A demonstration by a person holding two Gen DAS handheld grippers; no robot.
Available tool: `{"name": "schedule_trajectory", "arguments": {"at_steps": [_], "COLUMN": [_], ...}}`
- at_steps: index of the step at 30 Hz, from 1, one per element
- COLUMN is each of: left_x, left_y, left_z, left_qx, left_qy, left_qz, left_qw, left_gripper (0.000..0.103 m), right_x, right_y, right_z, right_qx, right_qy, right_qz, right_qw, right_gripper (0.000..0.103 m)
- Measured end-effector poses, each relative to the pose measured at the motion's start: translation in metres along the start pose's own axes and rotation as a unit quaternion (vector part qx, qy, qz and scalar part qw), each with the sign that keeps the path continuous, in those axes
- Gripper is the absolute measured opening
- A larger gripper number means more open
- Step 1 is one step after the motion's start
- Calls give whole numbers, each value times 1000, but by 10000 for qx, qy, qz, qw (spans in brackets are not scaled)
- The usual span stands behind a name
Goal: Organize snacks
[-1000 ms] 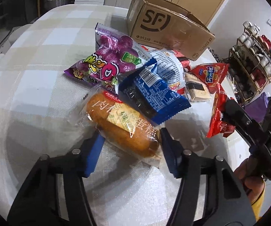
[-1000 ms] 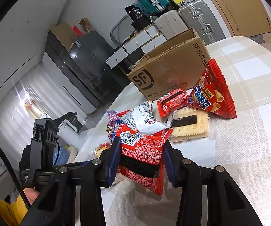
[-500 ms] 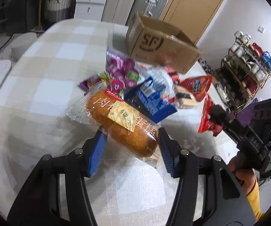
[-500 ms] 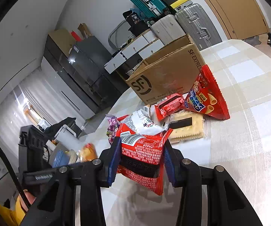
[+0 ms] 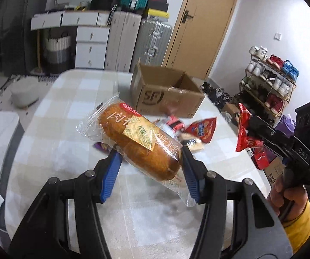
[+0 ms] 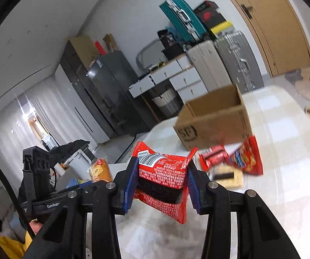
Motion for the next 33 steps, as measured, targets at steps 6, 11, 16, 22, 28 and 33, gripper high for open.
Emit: {"name": "schedule_trajectory", "arguments": {"at_steps": [6,11,16,22,28,33], "left_x": [11,22,37,50,57,64], "left_y": [-27,-51,-83,-132,-180,-214], "left_z": [-28,-48,-54,-40,-9,25], "left_qx": [329,489,579,585,569,462], "left_qy": [97,194,252,318,291,316], "left_qz": [175,346,514,607,692,692], "left_qw": [9993,9980,9967,9959,9955,9960], "left_gripper": [52,52,52,52,52,52], "right_x": [-26,-45,-57,-55,-48,-38], "right_y": [-20,-46,-75,-110,-142,-166], "right_z": [-12,-25,-30,-22,-3,21], "right_qx": [67,226,335,410,362,306], "right_qy": [-4,26,38,5,81,87], "right_qz": [-282,-547,-718,-714,-801,-770], "right_qw": [9996,9982,9968,9966,9961,9965], "right_gripper": [42,42,42,42,42,42]}}
Point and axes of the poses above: each gripper's, at about its wrist camera, not at the fingertips, and z roughly the way its jaws point, x to its right, y to its underside, the point moved 8 cm from there along z, roughly the way its jaws point, and after that the axes turned 3 degrees about y, right-handed, at the moved point
